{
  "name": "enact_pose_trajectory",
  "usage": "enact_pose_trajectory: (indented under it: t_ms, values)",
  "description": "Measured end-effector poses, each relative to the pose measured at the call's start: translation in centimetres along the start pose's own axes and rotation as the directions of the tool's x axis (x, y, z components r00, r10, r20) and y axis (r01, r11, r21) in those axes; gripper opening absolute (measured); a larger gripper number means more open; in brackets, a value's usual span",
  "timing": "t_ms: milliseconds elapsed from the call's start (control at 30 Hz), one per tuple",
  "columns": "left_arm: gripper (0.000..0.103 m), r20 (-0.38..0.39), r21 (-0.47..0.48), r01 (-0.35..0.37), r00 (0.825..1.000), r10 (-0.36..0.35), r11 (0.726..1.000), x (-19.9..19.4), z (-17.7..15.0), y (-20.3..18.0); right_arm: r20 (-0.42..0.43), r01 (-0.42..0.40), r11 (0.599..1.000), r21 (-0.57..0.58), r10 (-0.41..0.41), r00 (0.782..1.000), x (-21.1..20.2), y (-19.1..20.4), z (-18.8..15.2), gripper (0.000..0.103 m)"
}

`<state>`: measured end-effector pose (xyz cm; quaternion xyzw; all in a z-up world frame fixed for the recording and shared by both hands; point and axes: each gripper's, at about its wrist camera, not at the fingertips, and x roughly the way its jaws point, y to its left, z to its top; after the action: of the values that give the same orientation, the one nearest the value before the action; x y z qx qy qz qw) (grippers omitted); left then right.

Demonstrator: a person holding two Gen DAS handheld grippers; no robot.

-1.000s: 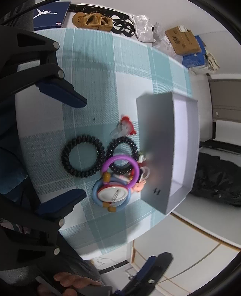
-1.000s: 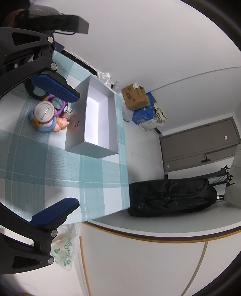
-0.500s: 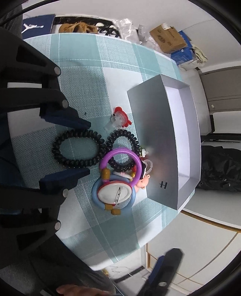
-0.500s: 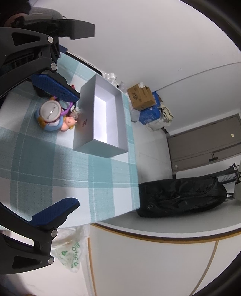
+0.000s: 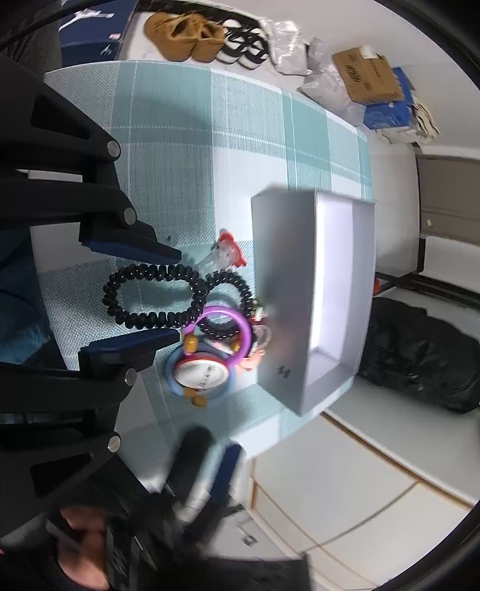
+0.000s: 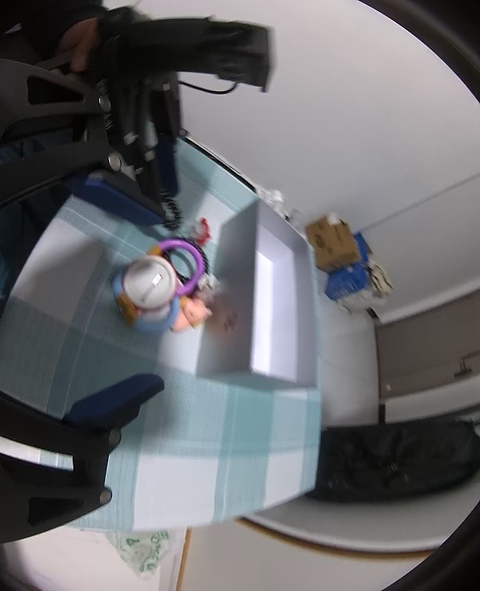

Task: Organize jewelry
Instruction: 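Lower the left gripper onto the black coil bracelet and close on it, then lift the black coil bracelet with the left gripper while the right gripper grasps the white round badge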

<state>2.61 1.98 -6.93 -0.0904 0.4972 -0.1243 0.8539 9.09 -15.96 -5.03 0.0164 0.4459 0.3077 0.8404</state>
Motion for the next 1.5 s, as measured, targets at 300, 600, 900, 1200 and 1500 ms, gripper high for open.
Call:
enact_pose_trajectory:
  t_ms: [300, 600, 900, 1200, 1500]
  values:
    - [0.03, 0.069, -0.071, 0.035, 0.997, -0.03, 0.997, -1.5, 0.8, 1.8, -0.057, 0.024, 0.994, -0.111, -0.031, 0.998, 2.8, 2.2, -0.1, 0.07]
    - [0.03, 0.089, -0.078, 0.059, 0.995, -0.052, 0.995, -2.3, 0.8, 2.7, -0.054, 0.126, 0.961, -0.248, -0.144, 0.988, 4.3, 4.2, -0.2, 0.06]
    - [0.03, 0.109, -0.085, 0.07, 0.992, -0.06, 0.994, -2.9, 0.9, 3.0, -0.073, 0.13, 0.938, -0.321, -0.161, 0.984, 5.0, 5.2, -0.9, 0.024]
    - [0.03, 0.105, -0.086, 0.072, 0.992, -0.063, 0.994, -2.8, 0.9, 3.0, -0.086, 0.061, 0.981, -0.182, -0.078, 0.993, 3.8, 3.3, -0.4, 0.007]
    - [0.03, 0.113, -0.069, 0.062, 0.992, -0.054, 0.996, -2.7, 1.0, 2.4, -0.038, -0.012, 0.996, -0.091, 0.008, 0.999, 2.2, 2.3, 0.3, 0.006]
